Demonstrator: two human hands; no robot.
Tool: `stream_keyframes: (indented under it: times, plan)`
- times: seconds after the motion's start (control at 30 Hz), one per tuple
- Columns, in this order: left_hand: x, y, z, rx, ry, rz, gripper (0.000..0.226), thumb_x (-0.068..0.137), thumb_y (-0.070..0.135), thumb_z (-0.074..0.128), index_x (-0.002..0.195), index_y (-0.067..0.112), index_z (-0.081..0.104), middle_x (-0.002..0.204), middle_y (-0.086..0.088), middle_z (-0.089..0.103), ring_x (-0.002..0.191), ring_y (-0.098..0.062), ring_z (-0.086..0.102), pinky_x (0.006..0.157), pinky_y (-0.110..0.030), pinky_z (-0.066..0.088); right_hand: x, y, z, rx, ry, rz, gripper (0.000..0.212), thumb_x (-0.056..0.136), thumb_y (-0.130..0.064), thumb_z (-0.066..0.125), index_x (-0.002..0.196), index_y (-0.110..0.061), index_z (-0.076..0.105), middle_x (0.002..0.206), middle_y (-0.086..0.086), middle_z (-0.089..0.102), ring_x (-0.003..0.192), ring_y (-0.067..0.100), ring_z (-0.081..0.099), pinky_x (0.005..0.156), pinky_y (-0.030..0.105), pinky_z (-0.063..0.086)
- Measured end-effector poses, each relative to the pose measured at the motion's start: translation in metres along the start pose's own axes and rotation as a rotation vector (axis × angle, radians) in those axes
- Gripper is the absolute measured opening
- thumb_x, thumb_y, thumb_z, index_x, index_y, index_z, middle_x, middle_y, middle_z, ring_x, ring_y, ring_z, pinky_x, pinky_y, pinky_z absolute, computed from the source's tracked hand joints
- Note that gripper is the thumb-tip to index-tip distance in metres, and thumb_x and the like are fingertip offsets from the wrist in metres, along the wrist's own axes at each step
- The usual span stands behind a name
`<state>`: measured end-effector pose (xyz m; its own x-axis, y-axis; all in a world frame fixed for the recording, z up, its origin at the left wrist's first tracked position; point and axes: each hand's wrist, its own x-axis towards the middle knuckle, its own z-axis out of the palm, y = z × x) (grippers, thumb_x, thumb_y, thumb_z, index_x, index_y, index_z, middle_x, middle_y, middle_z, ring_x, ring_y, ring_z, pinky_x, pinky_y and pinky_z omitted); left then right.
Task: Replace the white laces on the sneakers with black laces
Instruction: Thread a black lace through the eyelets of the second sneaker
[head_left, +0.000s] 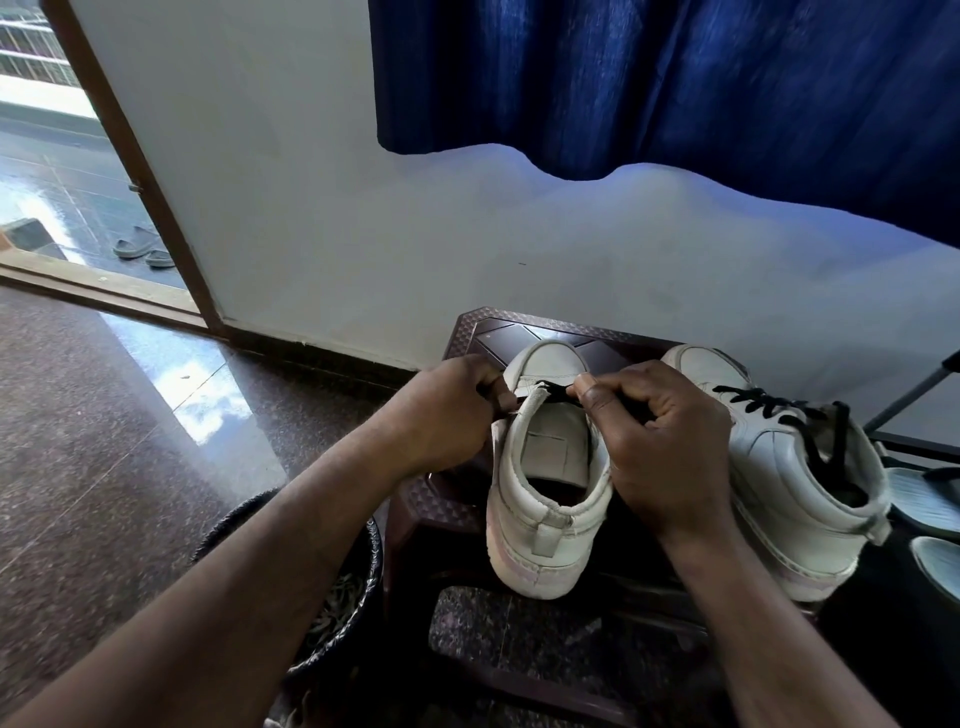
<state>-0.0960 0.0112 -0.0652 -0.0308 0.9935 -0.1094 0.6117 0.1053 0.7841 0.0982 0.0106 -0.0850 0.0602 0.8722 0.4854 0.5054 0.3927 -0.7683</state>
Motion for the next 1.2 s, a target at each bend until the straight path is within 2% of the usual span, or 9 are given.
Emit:
stream_keyframes:
  times: [0.17,0.27,0.43,0.53,0.63,0.77,0.93,1.07,1.2]
  plan:
    - [0.005,0.001,-0.001,0.021,0.146,0.131,0.019,0.098,0.017,0.062,0.083,0.028,0.059,0.082,0.008,0.067,0.066,-0.011,0.056,0.06,-0.03,0.045,0.001,-0.001,0.0,0.045,-0.042,0.028,0.008,0.091,-0.023,0.078,0.084,-0.023,0.081,0.085,-0.014,0.073,0.085,0.006,0.07,0.075,0.021,0.053]
    - [0.006,0.002,0.001,-0.21,0.14,0.173,0.016,0.1,0.011,0.062,0.088,0.023,0.06,0.079,0.006,0.073,0.055,-0.007,0.055,0.058,-0.03,0.044,0.001,-0.002,-0.002,0.075,-0.086,0.033,0.005,0.094,-0.026,0.076,0.093,-0.024,0.08,0.091,-0.015,0.073,0.092,0.004,0.07,0.079,0.017,0.051]
    - [0.012,0.008,-0.001,-0.498,0.169,0.298,0.018,0.097,0.01,0.068,0.096,0.027,0.062,0.076,0.005,0.065,0.066,-0.017,0.055,0.06,-0.028,0.042,0.004,-0.008,-0.002,0.232,-0.128,0.11,0.015,0.1,-0.027,0.067,0.1,-0.021,0.081,0.099,-0.013,0.076,0.097,0.002,0.069,0.078,0.009,0.047]
    - [0.014,0.013,-0.001,-0.657,0.166,0.38,0.012,0.088,0.019,0.071,0.098,0.025,0.066,0.078,0.002,0.064,0.073,-0.021,0.054,0.067,-0.032,0.041,0.012,-0.009,-0.001,0.245,-0.159,0.124,0.011,0.096,-0.019,0.072,0.1,-0.023,0.081,0.103,-0.013,0.077,0.101,0.005,0.07,0.086,0.022,0.054]
    - [0.013,0.019,-0.001,-0.629,0.162,0.474,0.014,0.088,0.021,0.07,0.101,0.024,0.067,0.08,0.005,0.064,0.078,-0.015,0.056,0.074,-0.036,0.046,0.013,-0.013,0.005,0.283,-0.245,0.135,0.015,0.09,-0.019,0.077,0.101,-0.029,0.081,0.105,-0.011,0.077,0.102,0.012,0.071,0.093,0.043,0.057]
    - [0.013,0.022,0.003,-0.449,0.119,0.532,0.022,0.09,0.016,0.069,0.106,0.031,0.068,0.089,0.009,0.069,0.091,-0.027,0.064,0.087,-0.049,0.053,0.011,-0.017,0.012,0.349,-0.248,0.123,0.007,0.087,-0.028,0.075,0.088,-0.023,0.079,0.09,0.002,0.076,0.09,0.028,0.07,0.087,0.055,0.056]
    - [0.016,0.015,0.007,-0.174,0.24,0.476,0.021,0.091,0.014,0.073,0.098,0.033,0.066,0.091,0.018,0.066,0.091,-0.015,0.06,0.079,-0.031,0.048,0.011,-0.021,0.008,0.595,-0.116,0.291,0.013,0.093,-0.007,0.073,0.08,-0.009,0.074,0.074,-0.001,0.07,0.073,0.01,0.061,0.071,0.028,0.051]
    - [0.018,0.008,0.009,-0.033,0.342,0.404,0.024,0.085,0.014,0.08,0.089,0.027,0.061,0.088,0.015,0.059,0.078,-0.003,0.054,0.067,-0.02,0.038,0.009,-0.016,0.006,0.688,-0.042,0.355,0.007,0.089,-0.013,0.074,0.085,-0.007,0.074,0.079,0.008,0.067,0.077,0.02,0.057,0.074,0.036,0.049]
    - [0.018,0.01,0.011,-0.033,0.387,0.312,0.035,0.084,0.024,0.083,0.077,0.022,0.049,0.068,0.008,0.052,0.06,-0.009,0.041,0.052,-0.02,0.031,0.014,-0.016,0.001,0.733,0.063,0.386,0.008,0.093,-0.006,0.069,0.086,-0.008,0.073,0.071,0.005,0.065,0.068,0.015,0.056,0.066,0.024,0.047]
